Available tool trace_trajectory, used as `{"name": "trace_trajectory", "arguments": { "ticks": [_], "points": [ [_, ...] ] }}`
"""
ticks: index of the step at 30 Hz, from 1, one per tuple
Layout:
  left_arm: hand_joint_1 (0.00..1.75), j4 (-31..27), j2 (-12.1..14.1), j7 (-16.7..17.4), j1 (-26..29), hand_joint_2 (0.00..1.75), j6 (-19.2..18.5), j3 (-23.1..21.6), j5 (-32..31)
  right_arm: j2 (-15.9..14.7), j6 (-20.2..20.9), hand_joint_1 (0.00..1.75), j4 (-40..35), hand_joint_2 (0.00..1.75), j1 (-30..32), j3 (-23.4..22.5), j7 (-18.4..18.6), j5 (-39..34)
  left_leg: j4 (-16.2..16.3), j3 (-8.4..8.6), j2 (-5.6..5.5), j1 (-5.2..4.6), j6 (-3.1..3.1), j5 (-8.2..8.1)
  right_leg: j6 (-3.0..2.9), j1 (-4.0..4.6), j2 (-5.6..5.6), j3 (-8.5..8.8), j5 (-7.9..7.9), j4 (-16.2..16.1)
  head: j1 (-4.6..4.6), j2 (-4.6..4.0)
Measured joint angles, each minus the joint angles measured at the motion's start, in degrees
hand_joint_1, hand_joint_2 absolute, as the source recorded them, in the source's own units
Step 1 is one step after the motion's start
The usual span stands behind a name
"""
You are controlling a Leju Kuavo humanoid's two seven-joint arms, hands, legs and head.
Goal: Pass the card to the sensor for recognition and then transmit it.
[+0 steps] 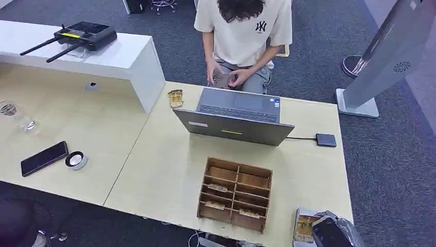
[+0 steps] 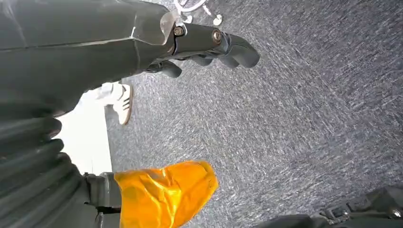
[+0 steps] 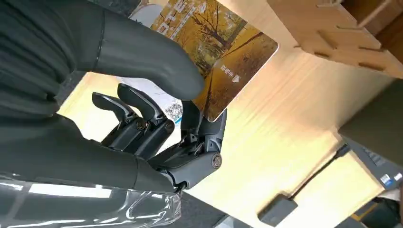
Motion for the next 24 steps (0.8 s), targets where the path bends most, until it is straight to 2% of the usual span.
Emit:
{"name": "trace_trajectory", "arguments": {
  "ticks": [10,24],
  "points": [
    [0.00,1.9,-0.4,-0.1,-1.1,1.75,0.2,0.9,-1.1,0.0,1.9,1.75,3.8,1.75,-3.2,2.7,1.3,0.3,0.0,0.01,0.01,0.00,0.00,0.00,0.00,0.00,0.01,0.00,0.00,0.0,0.02,0.00],
    [0.00,4.8,-0.5,-0.9,-2.7,1.75,1.5,1.5,-2.1,0.3,5.2,1.75,8.7,1.75,-6.5,3.7,2.4,2.4,0.0,0.01,0.00,0.00,0.00,0.00,0.00,0.00,0.01,0.00,0.00,0.0,0.00,0.00]
  ]
}}
